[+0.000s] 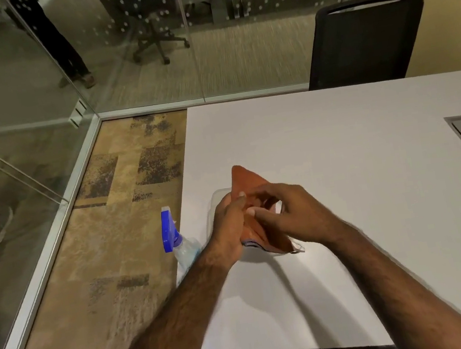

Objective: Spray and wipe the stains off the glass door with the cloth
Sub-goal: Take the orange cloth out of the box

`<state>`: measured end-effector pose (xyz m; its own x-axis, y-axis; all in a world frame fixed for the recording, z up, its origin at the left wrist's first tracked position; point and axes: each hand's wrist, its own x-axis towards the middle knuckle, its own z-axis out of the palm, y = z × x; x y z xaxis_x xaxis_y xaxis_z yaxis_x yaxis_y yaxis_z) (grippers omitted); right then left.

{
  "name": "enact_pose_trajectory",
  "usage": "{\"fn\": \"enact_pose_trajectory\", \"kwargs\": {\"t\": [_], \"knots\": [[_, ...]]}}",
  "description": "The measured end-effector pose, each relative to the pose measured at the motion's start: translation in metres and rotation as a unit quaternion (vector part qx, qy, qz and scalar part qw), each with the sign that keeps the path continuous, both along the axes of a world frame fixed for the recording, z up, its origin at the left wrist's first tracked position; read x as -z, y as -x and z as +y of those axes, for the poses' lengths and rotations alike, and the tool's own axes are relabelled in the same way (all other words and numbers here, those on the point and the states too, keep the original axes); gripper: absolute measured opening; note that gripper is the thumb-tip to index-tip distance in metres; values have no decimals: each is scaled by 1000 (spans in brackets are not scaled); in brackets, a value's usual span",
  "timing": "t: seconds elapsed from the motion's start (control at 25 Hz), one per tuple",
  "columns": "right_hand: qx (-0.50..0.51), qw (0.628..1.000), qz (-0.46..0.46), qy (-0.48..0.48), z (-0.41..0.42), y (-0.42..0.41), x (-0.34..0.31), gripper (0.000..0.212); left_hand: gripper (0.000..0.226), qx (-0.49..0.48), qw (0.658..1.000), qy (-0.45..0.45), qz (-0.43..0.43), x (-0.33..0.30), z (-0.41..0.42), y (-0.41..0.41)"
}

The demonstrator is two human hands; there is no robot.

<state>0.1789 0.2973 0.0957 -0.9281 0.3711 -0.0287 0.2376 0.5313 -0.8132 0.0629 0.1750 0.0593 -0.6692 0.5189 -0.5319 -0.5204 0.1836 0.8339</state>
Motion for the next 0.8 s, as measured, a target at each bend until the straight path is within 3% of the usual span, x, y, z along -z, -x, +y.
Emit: {"fn": "enact_pose_trajectory", "kwargs": {"t": [0.16,0.4,0.64,0.8], "knots": [[118,991,63,0,-7,-6,-9,46,38,33,996,-7,79,-26,-16,-19],[163,980,106,31,-56,-11,-31,51,48,57,982,-36,175,-71,-56,-44],[190,974,120,17,-143,-35,-52,57,39,29,983,-77,166,-102,-143,-75],[204,967,81,126,-209,-50,-62,85,43,-24,984,-121,127,-110,-215,-96]]}}
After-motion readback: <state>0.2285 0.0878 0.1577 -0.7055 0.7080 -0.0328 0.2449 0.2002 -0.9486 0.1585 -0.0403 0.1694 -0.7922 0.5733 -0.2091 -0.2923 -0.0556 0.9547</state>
